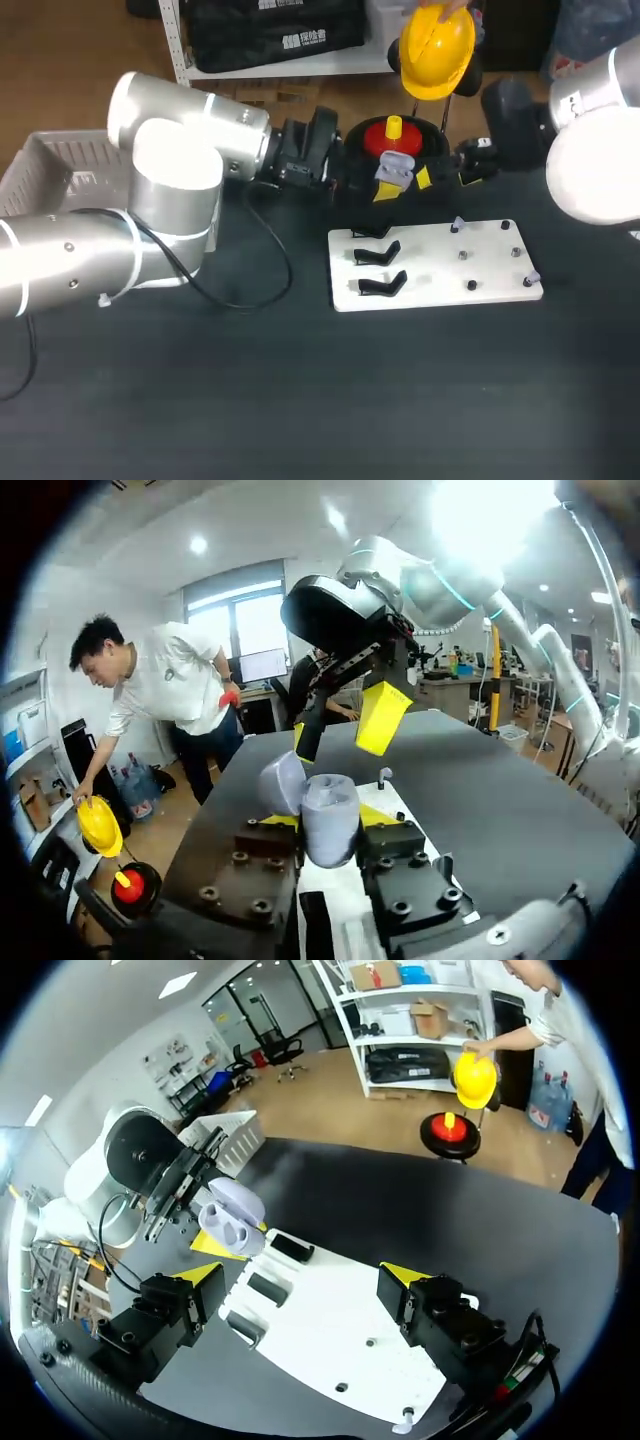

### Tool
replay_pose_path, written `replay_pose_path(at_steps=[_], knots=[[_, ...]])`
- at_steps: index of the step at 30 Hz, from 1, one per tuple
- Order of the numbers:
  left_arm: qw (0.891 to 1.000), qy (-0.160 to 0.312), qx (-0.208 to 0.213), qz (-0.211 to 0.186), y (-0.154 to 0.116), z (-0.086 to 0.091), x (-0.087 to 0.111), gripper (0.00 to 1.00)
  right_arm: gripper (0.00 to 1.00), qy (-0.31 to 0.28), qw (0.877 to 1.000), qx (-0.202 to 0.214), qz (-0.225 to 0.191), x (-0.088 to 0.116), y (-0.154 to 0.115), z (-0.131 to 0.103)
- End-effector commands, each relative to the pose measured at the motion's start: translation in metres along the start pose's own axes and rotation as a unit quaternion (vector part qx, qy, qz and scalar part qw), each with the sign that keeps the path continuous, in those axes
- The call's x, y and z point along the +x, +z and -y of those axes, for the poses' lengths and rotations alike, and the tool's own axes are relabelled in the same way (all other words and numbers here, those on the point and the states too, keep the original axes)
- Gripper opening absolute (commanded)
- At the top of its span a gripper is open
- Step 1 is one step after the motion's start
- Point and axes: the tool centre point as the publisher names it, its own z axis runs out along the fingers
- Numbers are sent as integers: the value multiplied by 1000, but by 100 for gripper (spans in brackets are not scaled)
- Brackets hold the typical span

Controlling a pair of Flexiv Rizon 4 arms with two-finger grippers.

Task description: Pick up each earbud case from the left stands, insert the matching earbuds, close the lid, and place the case in the box.

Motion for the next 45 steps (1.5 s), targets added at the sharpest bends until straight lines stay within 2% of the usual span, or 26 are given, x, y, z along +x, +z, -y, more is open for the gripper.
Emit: replay_pose_path(at_steps=[1,10,22,30,35,41,45], knots=[[999,-2,-26,26,-7,5,5,0,100,-2,999,37,2,7,-18,-3],[995,-20,-60,82,-25,4,-2,0,100,7,997,77,3,19,-45,11],[994,-30,-69,79,-31,2,-4,0,100,-4,991,129,-35,40,-69,21],[994,-30,-69,79,-31,2,-4,0,100,-17,981,177,-75,54,-77,32],[990,-36,-70,116,-38,11,-12,0,100,-5,981,182,-73,60,-83,38],[990,-23,-62,126,-36,28,-23,0,100,7,979,191,-75,66,-86,45],[991,-9,-60,117,-30,41,-30,0,100,10,977,198,-76,68,-90,49]])
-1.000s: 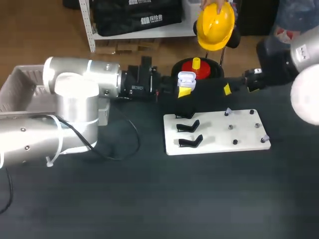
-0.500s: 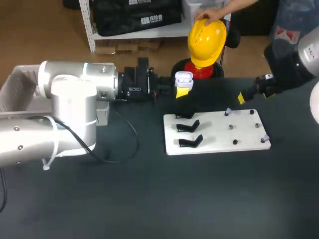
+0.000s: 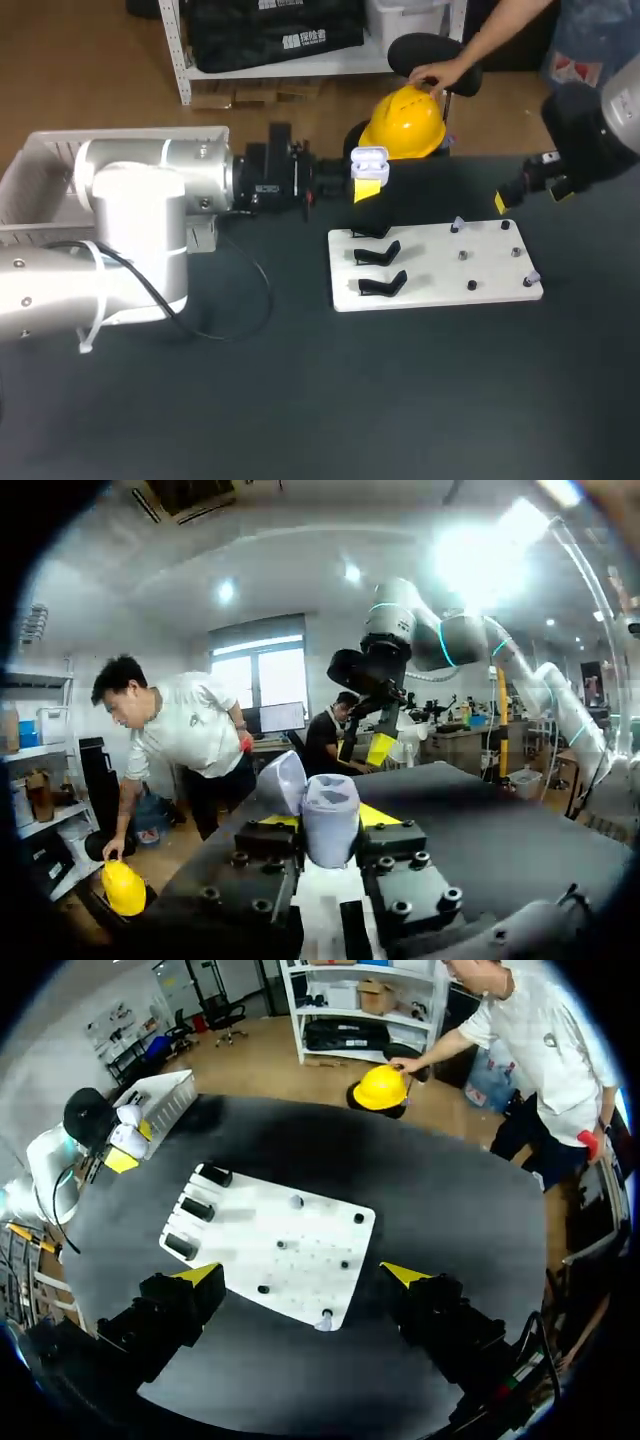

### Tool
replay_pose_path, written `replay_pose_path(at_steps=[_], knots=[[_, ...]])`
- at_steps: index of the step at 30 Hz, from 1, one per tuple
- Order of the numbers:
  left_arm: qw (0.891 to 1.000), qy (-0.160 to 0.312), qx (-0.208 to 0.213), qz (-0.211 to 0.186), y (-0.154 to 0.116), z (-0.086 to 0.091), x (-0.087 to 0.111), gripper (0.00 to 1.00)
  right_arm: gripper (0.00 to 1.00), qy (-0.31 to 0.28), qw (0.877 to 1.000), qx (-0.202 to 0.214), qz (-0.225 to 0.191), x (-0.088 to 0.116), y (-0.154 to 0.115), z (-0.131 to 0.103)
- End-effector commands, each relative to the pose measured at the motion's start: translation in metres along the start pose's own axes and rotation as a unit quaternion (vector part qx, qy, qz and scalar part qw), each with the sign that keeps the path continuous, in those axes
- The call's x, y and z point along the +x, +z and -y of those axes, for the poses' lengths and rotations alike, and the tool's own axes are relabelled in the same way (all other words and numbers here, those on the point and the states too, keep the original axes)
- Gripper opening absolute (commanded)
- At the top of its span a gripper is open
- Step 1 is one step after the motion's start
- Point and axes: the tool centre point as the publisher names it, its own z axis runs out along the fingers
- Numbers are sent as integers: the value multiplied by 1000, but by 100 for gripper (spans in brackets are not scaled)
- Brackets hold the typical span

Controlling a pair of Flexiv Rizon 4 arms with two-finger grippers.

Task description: Pick up each earbud case from the left stands, insert the matching earbuds, close the lid, and place the case in the box.

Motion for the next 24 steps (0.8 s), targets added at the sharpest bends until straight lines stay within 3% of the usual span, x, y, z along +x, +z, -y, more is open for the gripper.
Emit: replay_pose_path(at_steps=[1,11,24], knots=[[1000,3,-18,-6,4,18,-6,0,100,4,999,43,4,6,-5,2],[1000,-10,-13,-3,8,36,-20,0,100,4,999,50,-8,12,-5,7],[1000,-13,-21,6,7,37,-22,0,100,6,998,54,-16,17,-5,8]])
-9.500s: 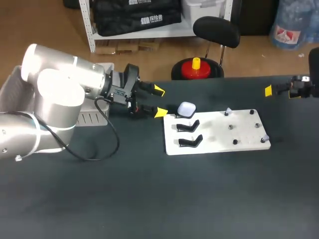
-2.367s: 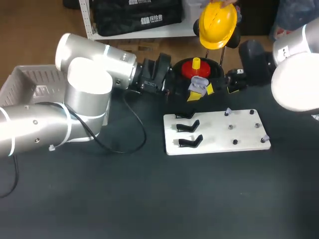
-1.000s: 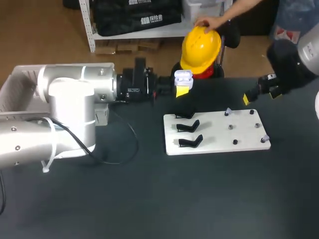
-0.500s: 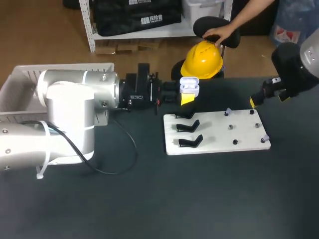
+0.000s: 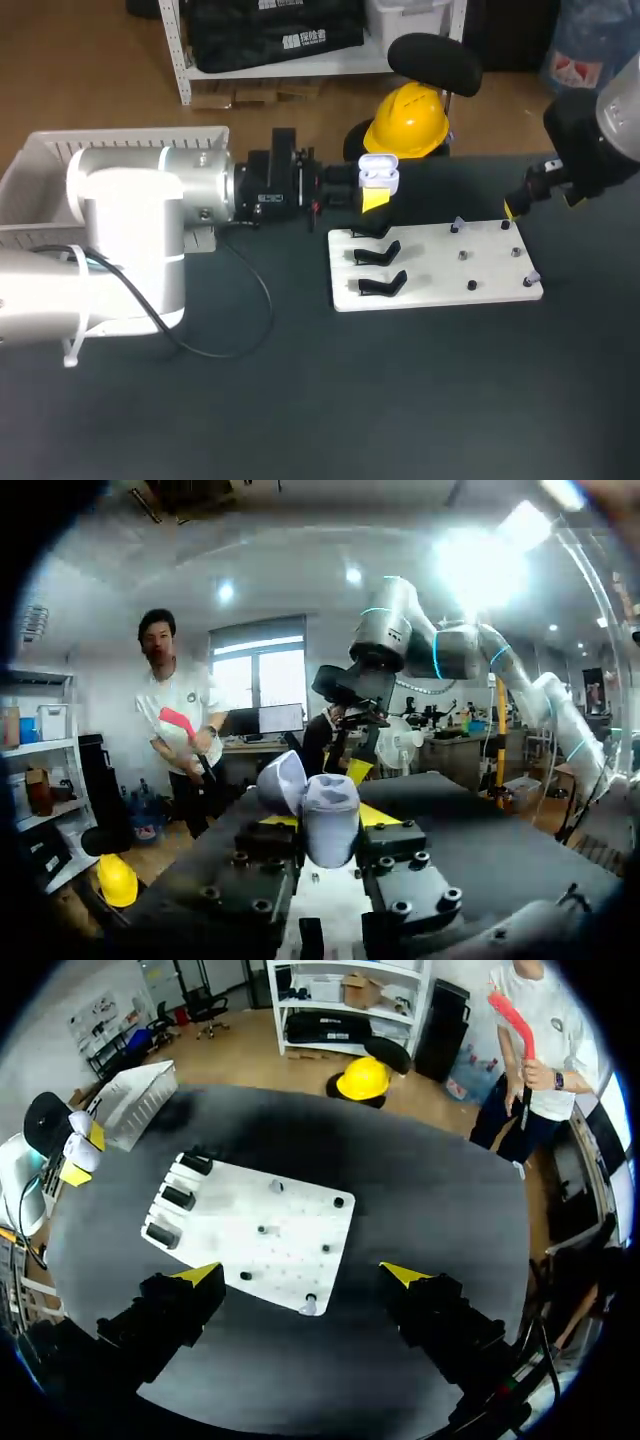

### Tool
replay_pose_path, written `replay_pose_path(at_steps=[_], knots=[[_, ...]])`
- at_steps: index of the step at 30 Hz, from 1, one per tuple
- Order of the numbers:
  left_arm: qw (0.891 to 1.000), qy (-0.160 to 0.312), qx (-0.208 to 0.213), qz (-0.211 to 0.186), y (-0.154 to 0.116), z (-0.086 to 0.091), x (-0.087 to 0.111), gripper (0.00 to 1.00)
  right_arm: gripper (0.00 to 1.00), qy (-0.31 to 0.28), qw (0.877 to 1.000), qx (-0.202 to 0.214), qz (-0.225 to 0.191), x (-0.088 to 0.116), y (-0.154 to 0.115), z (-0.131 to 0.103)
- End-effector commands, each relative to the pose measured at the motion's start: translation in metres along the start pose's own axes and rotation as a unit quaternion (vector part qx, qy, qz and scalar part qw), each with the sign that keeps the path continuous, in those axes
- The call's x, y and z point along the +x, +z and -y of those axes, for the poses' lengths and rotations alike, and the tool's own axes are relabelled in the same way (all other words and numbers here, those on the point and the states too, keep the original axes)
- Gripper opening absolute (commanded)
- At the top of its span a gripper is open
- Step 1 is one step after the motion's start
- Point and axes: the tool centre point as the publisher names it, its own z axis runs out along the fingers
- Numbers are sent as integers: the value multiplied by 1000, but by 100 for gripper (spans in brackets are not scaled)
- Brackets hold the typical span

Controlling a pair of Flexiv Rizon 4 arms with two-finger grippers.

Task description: Pick up each earbud case from the left stands, insert the matching earbuds, close the lid, and place the case in the box.

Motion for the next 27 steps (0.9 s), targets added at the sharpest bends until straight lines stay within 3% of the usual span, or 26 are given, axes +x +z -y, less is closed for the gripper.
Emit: replay_pose_path(at_steps=[1,12,21,27], knots=[[1000,3,-16,4,1,4,1,0,100,0,1000,8,1,4,-2,-1],[1000,2,-18,10,1,4,1,0,100,-17,999,30,-17,12,-2,1],[1000,2,-18,10,1,4,1,0,100,-62,994,78,-47,34,7,4],[1000,2,-18,10,1,4,1,0,100,-74,991,83,-73,50,19,9]])
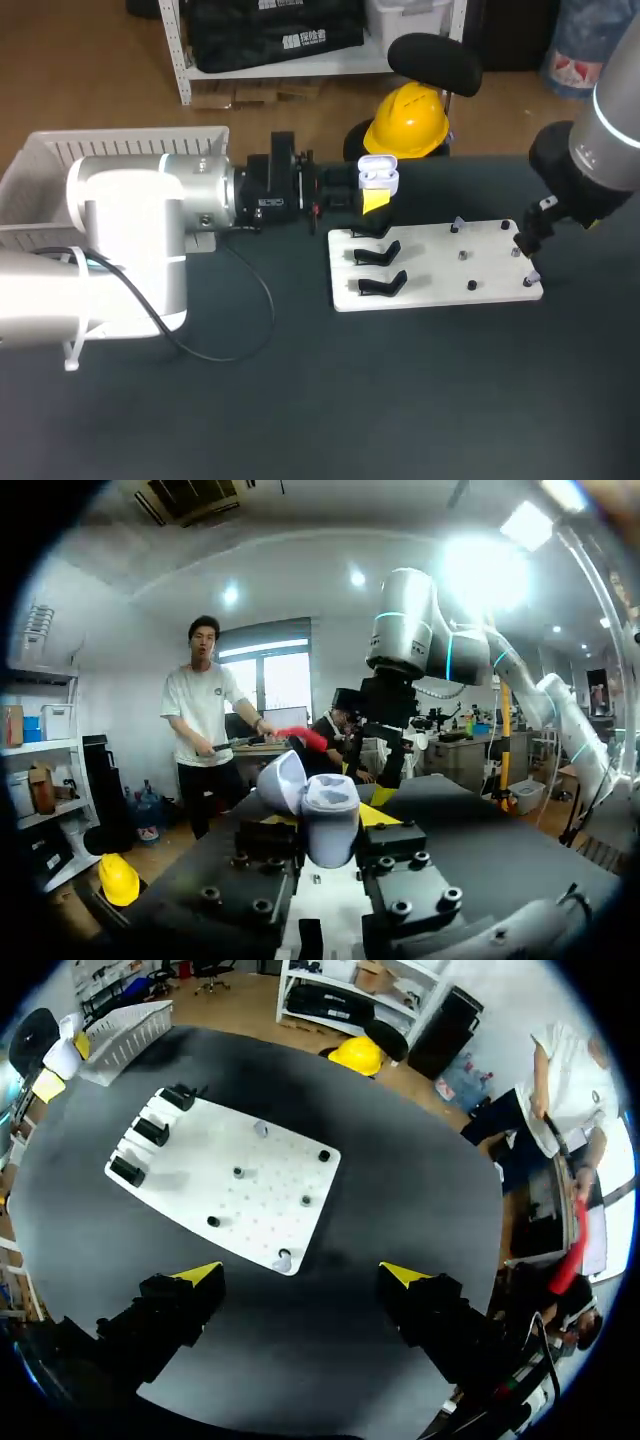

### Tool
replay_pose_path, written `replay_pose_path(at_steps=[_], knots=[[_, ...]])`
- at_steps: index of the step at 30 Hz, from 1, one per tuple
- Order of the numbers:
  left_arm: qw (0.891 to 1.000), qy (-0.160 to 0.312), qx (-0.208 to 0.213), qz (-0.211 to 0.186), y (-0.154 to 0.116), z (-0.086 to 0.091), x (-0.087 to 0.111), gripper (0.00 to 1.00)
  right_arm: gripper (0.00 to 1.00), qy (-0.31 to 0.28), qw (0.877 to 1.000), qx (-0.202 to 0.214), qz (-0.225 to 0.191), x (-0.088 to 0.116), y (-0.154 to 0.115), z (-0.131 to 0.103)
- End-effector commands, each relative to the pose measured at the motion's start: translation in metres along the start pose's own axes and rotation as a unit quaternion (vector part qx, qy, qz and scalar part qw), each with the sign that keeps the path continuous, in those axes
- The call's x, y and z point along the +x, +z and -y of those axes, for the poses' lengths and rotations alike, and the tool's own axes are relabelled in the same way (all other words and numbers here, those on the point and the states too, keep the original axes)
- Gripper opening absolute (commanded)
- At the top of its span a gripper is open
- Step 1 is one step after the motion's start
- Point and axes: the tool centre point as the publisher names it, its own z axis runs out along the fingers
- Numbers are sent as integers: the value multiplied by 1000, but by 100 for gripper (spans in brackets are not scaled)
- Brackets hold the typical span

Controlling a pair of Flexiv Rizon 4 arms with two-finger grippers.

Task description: Pick up each earbud case from the left stands, insert the matching earbuds, close the lid, and place the case in the box.

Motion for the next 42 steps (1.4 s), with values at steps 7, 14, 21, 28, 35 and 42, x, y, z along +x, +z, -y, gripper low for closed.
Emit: replay_pose_path(at_steps=[7,14,21,28,35,42], knots=[[1000,3,-7,2,0,3,1,0,100,4,1000,-13,-18,14,25,-9],[1000,3,-7,2,0,3,1,0,100,0,999,-16,-41,17,40,-26],[1000,3,-7,2,0,3,1,0,100,5,999,-10,-53,19,53,-31],[1000,3,-7,2,0,3,1,0,92,13,998,-7,-61,18,60,-29],[1000,3,-7,2,0,3,1,0,64,9,998,-10,-68,16,63,-29],[1000,3,-7,2,0,3,1,0,58,14,997,-9,-72,18,65,-27]])
